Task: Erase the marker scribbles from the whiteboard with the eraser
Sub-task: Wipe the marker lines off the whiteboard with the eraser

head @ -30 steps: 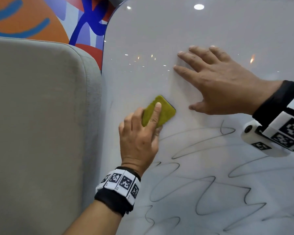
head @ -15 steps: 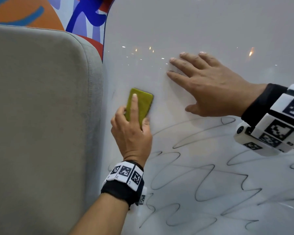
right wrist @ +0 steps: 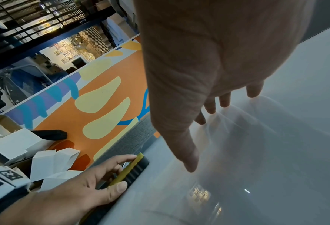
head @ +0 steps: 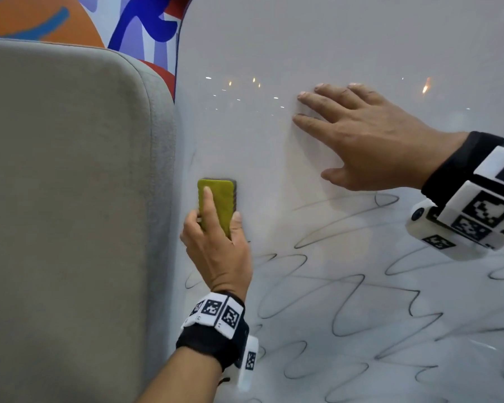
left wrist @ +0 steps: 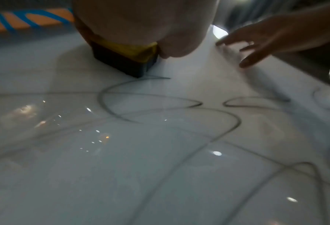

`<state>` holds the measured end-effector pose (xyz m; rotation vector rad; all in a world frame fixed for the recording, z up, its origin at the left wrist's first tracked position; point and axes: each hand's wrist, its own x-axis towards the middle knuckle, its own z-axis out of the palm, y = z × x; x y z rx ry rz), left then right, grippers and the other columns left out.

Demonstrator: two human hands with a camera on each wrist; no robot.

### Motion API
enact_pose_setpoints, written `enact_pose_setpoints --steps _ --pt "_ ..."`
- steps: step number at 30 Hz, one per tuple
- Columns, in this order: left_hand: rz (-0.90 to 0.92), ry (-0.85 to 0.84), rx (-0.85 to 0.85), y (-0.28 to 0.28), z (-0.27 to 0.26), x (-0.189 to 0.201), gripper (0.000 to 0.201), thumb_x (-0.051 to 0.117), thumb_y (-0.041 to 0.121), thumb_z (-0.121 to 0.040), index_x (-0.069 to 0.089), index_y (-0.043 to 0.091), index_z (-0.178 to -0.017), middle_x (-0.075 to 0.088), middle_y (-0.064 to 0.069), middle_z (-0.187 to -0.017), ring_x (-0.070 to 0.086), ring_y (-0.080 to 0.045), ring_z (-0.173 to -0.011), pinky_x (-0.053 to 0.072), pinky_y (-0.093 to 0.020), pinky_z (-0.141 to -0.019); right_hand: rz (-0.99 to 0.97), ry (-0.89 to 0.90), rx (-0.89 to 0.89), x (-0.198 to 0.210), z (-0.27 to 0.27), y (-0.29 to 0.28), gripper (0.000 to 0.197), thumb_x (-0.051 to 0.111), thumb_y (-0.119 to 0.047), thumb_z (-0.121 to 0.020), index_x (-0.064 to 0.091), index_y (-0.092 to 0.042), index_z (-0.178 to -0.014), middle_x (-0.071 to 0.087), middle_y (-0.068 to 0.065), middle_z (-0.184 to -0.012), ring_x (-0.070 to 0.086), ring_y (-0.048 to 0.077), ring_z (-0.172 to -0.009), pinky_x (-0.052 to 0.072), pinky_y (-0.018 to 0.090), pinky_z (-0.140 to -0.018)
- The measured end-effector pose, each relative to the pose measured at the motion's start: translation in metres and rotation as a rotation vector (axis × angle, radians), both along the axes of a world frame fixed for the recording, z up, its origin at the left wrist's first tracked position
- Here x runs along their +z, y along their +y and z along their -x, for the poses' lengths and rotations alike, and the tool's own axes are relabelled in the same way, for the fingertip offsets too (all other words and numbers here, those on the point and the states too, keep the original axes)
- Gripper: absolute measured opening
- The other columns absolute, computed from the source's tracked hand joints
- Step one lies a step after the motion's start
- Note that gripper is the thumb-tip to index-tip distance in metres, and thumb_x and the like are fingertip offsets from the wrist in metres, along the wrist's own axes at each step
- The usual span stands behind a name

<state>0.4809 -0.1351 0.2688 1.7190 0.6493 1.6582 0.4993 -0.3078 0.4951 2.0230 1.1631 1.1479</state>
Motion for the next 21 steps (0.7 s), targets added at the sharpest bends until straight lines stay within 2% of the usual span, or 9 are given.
enact_pose_setpoints --steps 5,7,9,11,12,13,17,18,21 --pt "-0.419 0.121 -0.042 -0.033 0.002 -0.006 0.061 0.053 0.043 -0.091 0.037 0.029 -0.148 0.045 -0.012 -0.126 0.044 -0.030 -0.107 0.046 -0.046 -0.092 0.000 -0.005 0.009 -0.003 0.001 -0.002 0.095 0.076 -0.042 -0.074 0.031 -0.014 -0.153 0.018 0.014 -0.164 0.017 0.034 -0.151 0.019 0.053 -0.119" --pt "-0.279 0.062 -0.047 -0.025 -0.001 -0.001 0.062 0.055 0.044 -0.091 0.037 0.030 -0.148 0.045 -0.012 -0.126 0.043 -0.029 -0.107 0.043 -0.041 -0.091 0.037 -0.010 -0.019 -0.007 0.002 -0.002 0.099 0.077 -0.044 -0.072 0.029 -0.016 -0.154 0.016 0.014 -0.164 0.015 0.034 -0.151 0.018 0.052 -0.120" --pt "-0.016 -0.074 -0.070 -0.018 -0.003 0.012 0.064 0.062 0.038 -0.091 0.038 0.028 -0.149 0.045 -0.012 -0.127 0.042 -0.030 -0.109 0.037 -0.036 -0.091 0.070 -0.012 -0.038 -0.011 0.002 -0.005 0.101 0.078 -0.045 -0.072 0.027 -0.017 -0.155 0.014 0.013 -0.165 0.013 0.034 -0.152 0.017 0.052 -0.120" --pt "0.206 -0.154 -0.106 -0.018 -0.005 0.023 0.065 0.065 0.033 -0.092 0.038 0.027 -0.151 0.044 -0.012 -0.131 0.041 -0.031 -0.114 0.036 -0.037 -0.095 0.071 -0.016 -0.037 -0.009 0.001 -0.010 0.103 0.079 -0.044 -0.071 0.026 -0.019 -0.156 0.013 0.012 -0.165 0.013 0.033 -0.152 0.017 0.051 -0.121" --pt "0.229 -0.147 -0.098 -0.020 -0.006 0.026 0.065 0.065 0.032 -0.092 0.037 0.027 -0.151 0.043 -0.012 -0.131 0.041 -0.032 -0.114 0.037 -0.039 -0.096 0.061 -0.017 -0.037 -0.007 0.001 -0.012 0.104 0.080 -0.045 -0.070 0.026 -0.020 -0.156 0.013 0.011 -0.165 0.013 0.033 -0.152 0.017 0.052 -0.121" --pt "0.174 -0.119 -0.074 -0.023 -0.005 0.026 0.064 0.064 0.033 -0.093 0.037 0.026 -0.151 0.044 -0.013 -0.130 0.042 -0.033 -0.113 0.039 -0.041 -0.095 0.050 -0.021 -0.034 -0.005 0.000 -0.015 0.105 0.082 -0.045 -0.069 0.026 -0.020 -0.155 0.013 0.011 -0.165 0.014 0.033 -0.152 0.017 0.052 -0.121" --pt "-0.308 0.093 -0.022 -0.034 -0.004 0.008 0.062 0.058 0.040 -0.091 0.036 0.029 -0.148 0.047 -0.014 -0.126 0.047 -0.033 -0.105 0.047 -0.046 -0.088 0.014 -0.038 -0.018 -0.007 -0.004 -0.017 0.107 0.086 -0.044 -0.065 0.031 -0.018 -0.153 0.019 0.014 -0.163 0.017 0.036 -0.150 0.019 0.054 -0.119" --pt "-0.345 0.100 -0.020 -0.032 -0.004 0.008 0.061 0.057 0.041 -0.090 0.036 0.030 -0.147 0.047 -0.013 -0.126 0.046 -0.032 -0.105 0.047 -0.046 -0.087 0.013 -0.038 -0.015 -0.008 -0.004 -0.017 0.107 0.086 -0.043 -0.065 0.032 -0.018 -0.153 0.019 0.015 -0.163 0.017 0.037 -0.150 0.019 0.055 -0.119" --pt "-0.072 -0.015 -0.086 -0.033 -0.003 0.024 0.063 0.063 0.038 -0.090 0.038 0.031 -0.148 0.045 -0.010 -0.125 0.043 -0.029 -0.107 0.047 -0.046 -0.089 0.022 -0.034 -0.016 -0.005 -0.004 -0.020 0.103 0.083 -0.045 -0.070 0.029 -0.022 -0.154 0.017 0.012 -0.164 0.016 0.034 -0.151 0.018 0.053 -0.120"
